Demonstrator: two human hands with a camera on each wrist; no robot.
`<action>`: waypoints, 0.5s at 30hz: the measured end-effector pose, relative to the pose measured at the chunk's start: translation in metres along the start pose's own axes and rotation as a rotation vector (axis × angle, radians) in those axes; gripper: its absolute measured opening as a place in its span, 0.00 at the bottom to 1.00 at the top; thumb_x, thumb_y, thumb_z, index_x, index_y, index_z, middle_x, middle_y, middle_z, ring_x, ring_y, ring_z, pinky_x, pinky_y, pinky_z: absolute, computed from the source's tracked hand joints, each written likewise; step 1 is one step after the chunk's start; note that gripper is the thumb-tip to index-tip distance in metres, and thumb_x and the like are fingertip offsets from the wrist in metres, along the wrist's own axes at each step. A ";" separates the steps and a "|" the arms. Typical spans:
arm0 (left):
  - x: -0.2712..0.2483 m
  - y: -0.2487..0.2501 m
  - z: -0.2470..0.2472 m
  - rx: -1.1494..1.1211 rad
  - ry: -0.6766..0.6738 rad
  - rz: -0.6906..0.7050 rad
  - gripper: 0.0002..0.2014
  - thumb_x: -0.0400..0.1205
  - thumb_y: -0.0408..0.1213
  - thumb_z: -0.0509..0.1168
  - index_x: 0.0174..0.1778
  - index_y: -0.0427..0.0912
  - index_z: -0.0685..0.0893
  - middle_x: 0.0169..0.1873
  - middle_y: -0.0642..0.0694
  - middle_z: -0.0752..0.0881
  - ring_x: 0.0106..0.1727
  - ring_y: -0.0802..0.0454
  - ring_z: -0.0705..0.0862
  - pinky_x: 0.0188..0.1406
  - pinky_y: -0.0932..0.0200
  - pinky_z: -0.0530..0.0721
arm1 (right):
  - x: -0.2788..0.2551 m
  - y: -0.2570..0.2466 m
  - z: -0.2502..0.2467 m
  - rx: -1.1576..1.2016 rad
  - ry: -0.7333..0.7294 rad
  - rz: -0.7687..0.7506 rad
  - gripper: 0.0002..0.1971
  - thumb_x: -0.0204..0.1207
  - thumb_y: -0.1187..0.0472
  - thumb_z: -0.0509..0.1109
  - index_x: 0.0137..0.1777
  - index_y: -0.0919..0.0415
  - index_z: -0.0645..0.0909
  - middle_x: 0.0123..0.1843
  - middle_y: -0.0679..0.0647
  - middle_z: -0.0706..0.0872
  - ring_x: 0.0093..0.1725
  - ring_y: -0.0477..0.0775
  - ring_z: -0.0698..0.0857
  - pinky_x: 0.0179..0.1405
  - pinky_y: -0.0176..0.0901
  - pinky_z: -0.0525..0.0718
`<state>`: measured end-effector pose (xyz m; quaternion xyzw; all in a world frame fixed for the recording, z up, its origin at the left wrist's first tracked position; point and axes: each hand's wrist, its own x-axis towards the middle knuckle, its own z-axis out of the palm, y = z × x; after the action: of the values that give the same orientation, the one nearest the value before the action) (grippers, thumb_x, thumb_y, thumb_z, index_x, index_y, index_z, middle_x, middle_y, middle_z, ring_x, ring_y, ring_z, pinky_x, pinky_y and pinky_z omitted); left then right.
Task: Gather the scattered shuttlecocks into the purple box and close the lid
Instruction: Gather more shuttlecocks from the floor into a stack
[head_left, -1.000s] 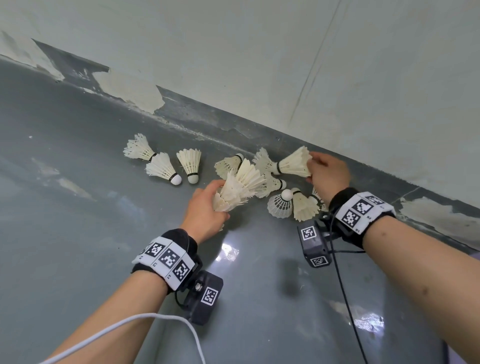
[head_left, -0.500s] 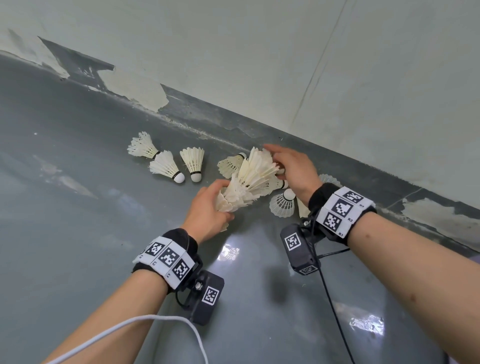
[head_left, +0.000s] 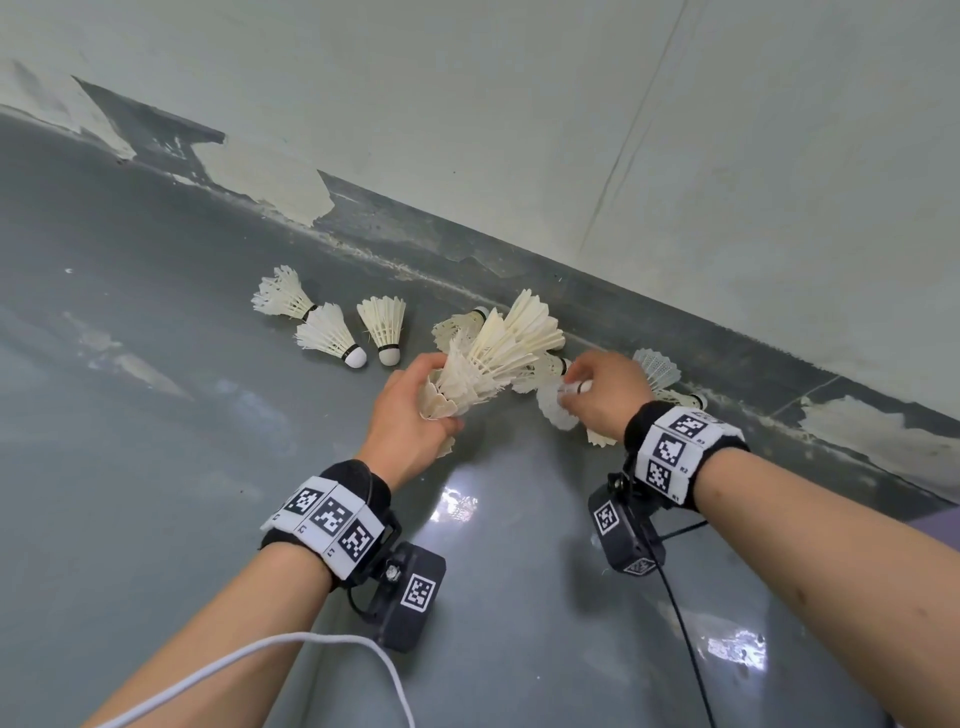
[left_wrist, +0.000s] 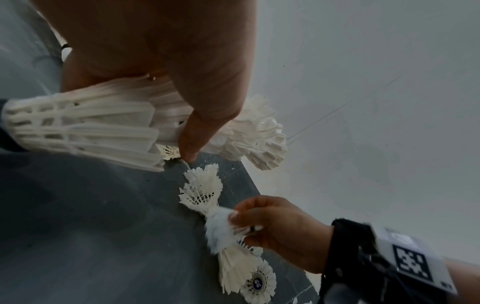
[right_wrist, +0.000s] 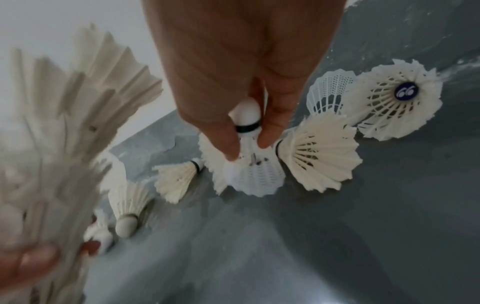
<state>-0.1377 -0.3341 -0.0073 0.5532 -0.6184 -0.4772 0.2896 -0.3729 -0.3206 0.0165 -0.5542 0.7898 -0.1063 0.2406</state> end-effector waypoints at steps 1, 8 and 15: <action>0.000 0.000 -0.001 0.003 0.006 -0.003 0.31 0.69 0.27 0.75 0.63 0.58 0.76 0.62 0.43 0.79 0.60 0.46 0.80 0.54 0.63 0.74 | 0.002 -0.002 -0.003 0.095 0.067 0.061 0.09 0.73 0.56 0.74 0.49 0.54 0.78 0.53 0.51 0.84 0.52 0.52 0.83 0.52 0.41 0.79; 0.001 0.001 0.001 0.025 -0.014 0.004 0.31 0.69 0.26 0.75 0.60 0.62 0.75 0.60 0.43 0.79 0.58 0.46 0.79 0.49 0.65 0.73 | 0.011 -0.034 -0.033 1.221 0.186 0.252 0.17 0.81 0.68 0.55 0.67 0.55 0.74 0.58 0.55 0.81 0.53 0.53 0.85 0.44 0.45 0.90; -0.002 0.003 0.002 0.084 -0.057 0.041 0.31 0.68 0.26 0.75 0.56 0.64 0.75 0.57 0.42 0.80 0.54 0.47 0.79 0.44 0.70 0.71 | 0.014 -0.057 -0.030 1.159 0.084 0.048 0.20 0.79 0.69 0.54 0.65 0.51 0.77 0.59 0.53 0.84 0.51 0.50 0.84 0.44 0.42 0.82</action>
<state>-0.1398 -0.3324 -0.0050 0.5383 -0.6569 -0.4605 0.2582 -0.3446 -0.3569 0.0631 -0.3092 0.6240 -0.5375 0.4755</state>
